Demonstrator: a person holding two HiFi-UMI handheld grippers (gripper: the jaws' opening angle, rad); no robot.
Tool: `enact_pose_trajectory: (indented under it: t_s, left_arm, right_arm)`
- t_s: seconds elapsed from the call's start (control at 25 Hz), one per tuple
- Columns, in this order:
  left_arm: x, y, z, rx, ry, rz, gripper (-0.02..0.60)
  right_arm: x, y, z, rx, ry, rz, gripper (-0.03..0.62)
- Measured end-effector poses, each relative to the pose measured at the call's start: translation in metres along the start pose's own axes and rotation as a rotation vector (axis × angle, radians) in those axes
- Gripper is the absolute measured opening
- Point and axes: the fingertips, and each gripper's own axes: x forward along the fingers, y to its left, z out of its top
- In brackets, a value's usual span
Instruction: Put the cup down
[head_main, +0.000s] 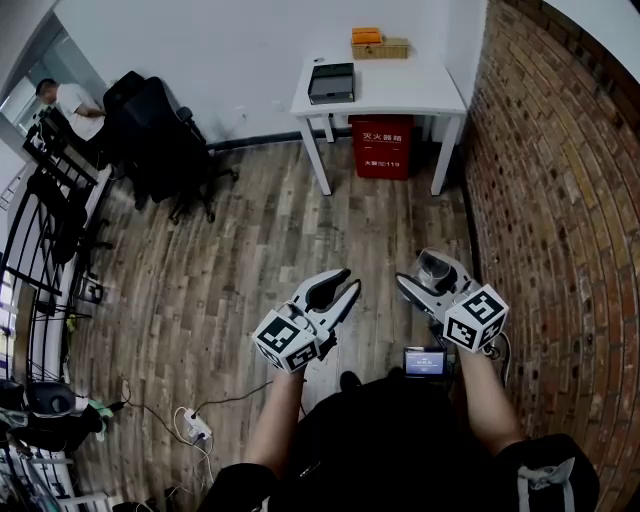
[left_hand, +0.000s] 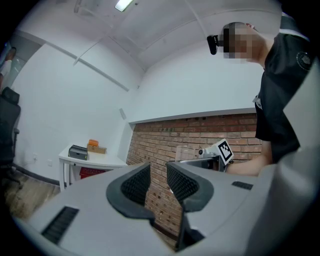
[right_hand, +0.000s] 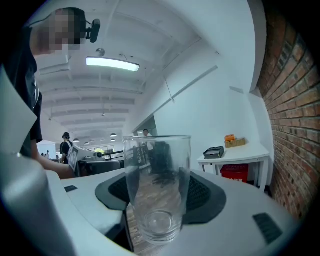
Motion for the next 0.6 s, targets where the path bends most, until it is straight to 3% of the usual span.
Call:
enact_pose_trajectory:
  t_s: [0.6]
  left_arm:
    - [0.016, -0.007, -0.003, 0.012, 0.009, 0.002, 0.095]
  right_arm:
    - [-0.011, -0.016, -0.001, 0.012, -0.004, 0.005, 0.282]
